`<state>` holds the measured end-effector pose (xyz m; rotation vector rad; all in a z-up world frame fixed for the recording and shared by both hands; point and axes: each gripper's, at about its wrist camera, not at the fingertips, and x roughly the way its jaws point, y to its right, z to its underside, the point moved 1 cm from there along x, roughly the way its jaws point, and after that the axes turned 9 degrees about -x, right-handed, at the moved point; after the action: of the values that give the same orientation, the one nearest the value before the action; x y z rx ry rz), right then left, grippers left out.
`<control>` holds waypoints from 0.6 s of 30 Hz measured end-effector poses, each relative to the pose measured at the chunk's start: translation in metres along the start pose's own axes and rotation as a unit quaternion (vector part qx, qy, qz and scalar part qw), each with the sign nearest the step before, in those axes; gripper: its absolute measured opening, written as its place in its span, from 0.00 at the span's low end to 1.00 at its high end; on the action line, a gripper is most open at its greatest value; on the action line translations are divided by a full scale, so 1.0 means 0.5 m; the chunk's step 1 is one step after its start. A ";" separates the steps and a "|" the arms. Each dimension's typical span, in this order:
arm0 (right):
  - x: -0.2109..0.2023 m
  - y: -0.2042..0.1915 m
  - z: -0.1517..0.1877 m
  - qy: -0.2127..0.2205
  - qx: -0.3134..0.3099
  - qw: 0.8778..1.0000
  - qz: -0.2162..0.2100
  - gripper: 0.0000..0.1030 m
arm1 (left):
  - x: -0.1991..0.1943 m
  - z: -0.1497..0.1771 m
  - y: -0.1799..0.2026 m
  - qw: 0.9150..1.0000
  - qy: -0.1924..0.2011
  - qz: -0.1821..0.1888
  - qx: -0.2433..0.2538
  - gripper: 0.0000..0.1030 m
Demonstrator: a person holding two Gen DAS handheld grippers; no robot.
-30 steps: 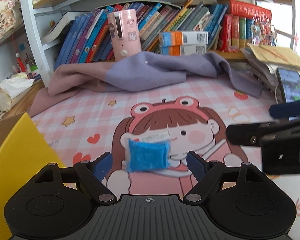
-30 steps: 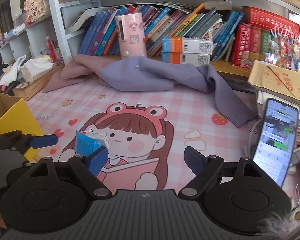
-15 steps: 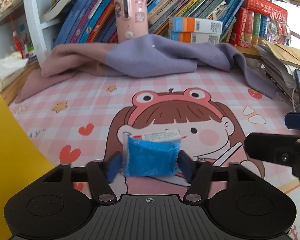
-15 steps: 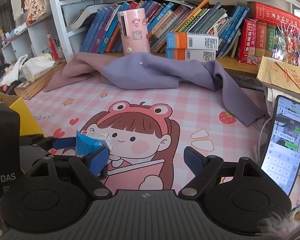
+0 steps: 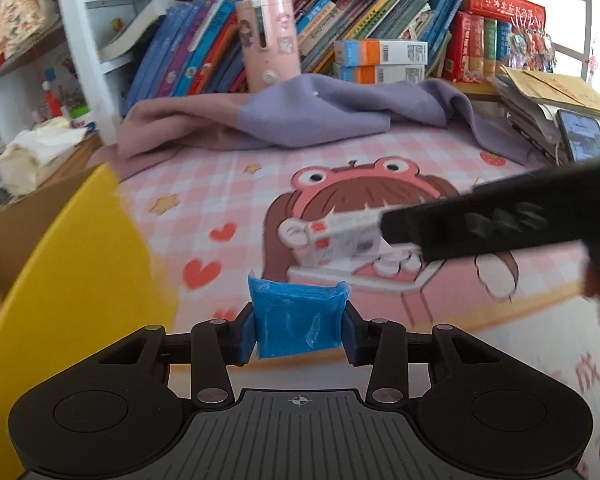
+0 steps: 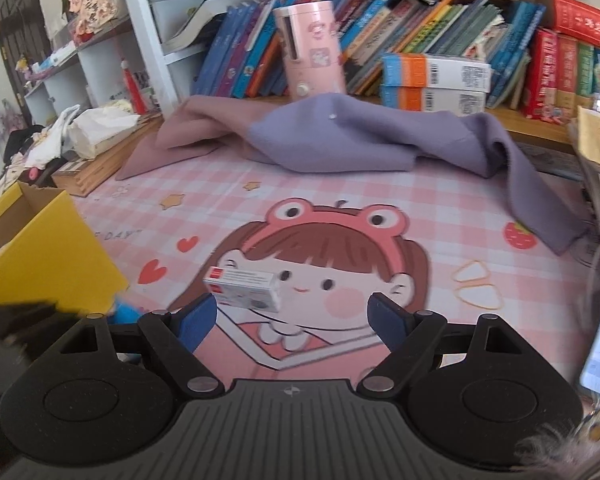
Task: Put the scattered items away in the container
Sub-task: 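Close the left tool on the blue packet while the right tool grasps the white medicine box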
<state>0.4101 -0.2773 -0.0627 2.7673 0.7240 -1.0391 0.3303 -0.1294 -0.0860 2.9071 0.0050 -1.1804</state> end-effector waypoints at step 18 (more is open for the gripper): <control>0.125 -0.097 -0.006 -0.009 -0.027 0.998 0.057 0.66 | -0.142 0.032 -0.028 1.000 0.026 0.010 0.010 0.37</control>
<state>0.4304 -0.2091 -0.0970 2.7135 0.5746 -1.0051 0.2683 -0.1155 -0.0479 2.9476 -0.0346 -1.1085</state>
